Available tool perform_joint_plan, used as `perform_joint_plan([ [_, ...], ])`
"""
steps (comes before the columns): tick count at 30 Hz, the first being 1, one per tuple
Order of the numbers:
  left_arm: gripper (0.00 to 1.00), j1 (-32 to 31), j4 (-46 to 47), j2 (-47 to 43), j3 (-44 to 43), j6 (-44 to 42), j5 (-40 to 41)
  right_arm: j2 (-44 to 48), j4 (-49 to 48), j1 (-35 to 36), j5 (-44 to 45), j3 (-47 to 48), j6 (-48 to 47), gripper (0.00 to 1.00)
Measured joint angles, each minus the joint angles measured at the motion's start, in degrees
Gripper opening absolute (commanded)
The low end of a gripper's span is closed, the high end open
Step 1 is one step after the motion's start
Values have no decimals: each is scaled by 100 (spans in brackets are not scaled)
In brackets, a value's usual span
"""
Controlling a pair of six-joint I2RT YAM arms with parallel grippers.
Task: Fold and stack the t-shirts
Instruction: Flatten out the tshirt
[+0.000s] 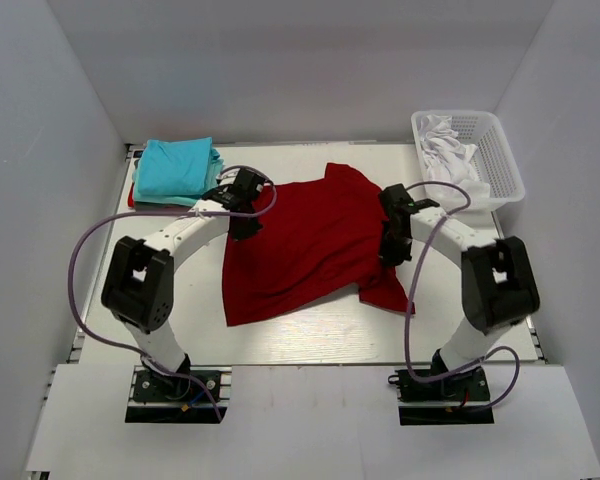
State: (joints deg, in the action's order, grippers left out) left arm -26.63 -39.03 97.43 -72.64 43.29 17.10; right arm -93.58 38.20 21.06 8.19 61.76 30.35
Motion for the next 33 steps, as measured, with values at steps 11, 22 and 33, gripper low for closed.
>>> perform_joint_plan([
  [11, 100, 299, -675, -459, 136, -210, -11, -389, 289, -269, 214, 745, -341, 90],
  [22, 93, 164, -979, -2824, 3318, 385, -1438, 1757, 581, -442, 350, -981, 2, 90],
  [33, 68, 133, -494, -2507, 3786, 525, -1799, 2111, 673, -614, 190, -1209, 103, 90],
])
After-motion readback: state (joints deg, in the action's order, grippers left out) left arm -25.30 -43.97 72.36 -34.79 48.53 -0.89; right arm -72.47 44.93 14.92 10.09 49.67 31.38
